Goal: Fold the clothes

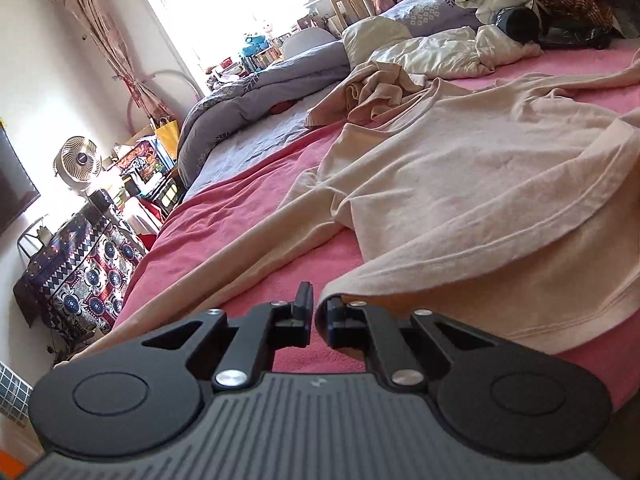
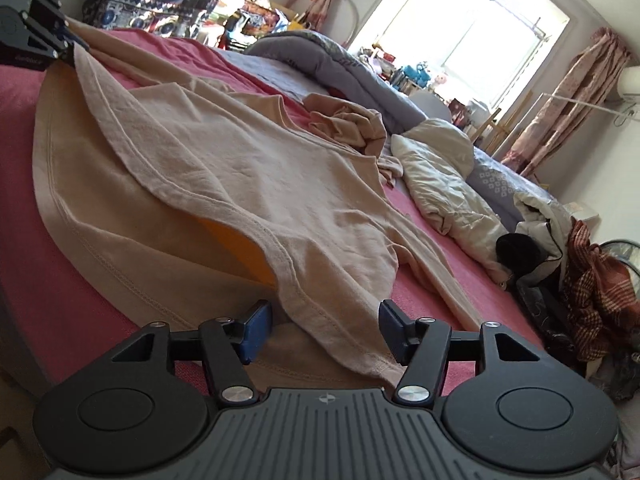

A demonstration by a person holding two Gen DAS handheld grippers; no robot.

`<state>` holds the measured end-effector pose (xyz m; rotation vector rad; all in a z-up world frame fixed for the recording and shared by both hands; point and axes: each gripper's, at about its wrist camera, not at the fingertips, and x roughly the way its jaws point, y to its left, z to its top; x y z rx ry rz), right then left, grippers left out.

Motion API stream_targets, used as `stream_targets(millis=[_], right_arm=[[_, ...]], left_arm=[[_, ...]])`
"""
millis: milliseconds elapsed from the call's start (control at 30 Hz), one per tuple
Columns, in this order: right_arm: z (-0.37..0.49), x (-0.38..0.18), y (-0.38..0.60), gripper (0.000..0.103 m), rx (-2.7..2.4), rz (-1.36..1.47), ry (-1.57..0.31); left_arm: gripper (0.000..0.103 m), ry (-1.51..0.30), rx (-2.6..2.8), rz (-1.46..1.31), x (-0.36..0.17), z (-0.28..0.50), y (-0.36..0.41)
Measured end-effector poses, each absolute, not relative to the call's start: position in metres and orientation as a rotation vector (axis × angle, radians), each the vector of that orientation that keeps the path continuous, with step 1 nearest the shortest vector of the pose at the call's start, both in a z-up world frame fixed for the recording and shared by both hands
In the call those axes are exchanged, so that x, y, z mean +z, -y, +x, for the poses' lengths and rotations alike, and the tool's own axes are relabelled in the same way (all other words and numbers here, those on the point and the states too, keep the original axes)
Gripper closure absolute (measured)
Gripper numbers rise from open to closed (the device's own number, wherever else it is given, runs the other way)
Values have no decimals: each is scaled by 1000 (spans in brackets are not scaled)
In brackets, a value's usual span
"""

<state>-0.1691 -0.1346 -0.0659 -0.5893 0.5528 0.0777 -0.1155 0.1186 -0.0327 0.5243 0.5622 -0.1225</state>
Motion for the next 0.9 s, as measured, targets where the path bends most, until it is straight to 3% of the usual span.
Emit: stream_targets(millis=[467, 533, 600, 700, 833, 900], right_arm=[[-164, -57, 180, 46, -54, -523, -581], [-163, -58, 182, 57, -28, -520, -594], [-163, -60, 179, 82, 9, -513, -617], [-168, -58, 171, 91, 36, -537, -599], [-175, -35, 180, 91, -6, -479, -528], [-175, -38, 178, 78, -18, -549, -516]], left_arm=[[88, -566, -113, 507, -30, -122, -125], [87, -566, -112, 508, -30, -123, -125], [87, -568, -110, 512, -31, -123, -125], [87, -569, -108, 515, -31, -125, -125], [86, -567, -109, 506, -28, -127, -128], [86, -567, -111, 476, -24, -127, -130]])
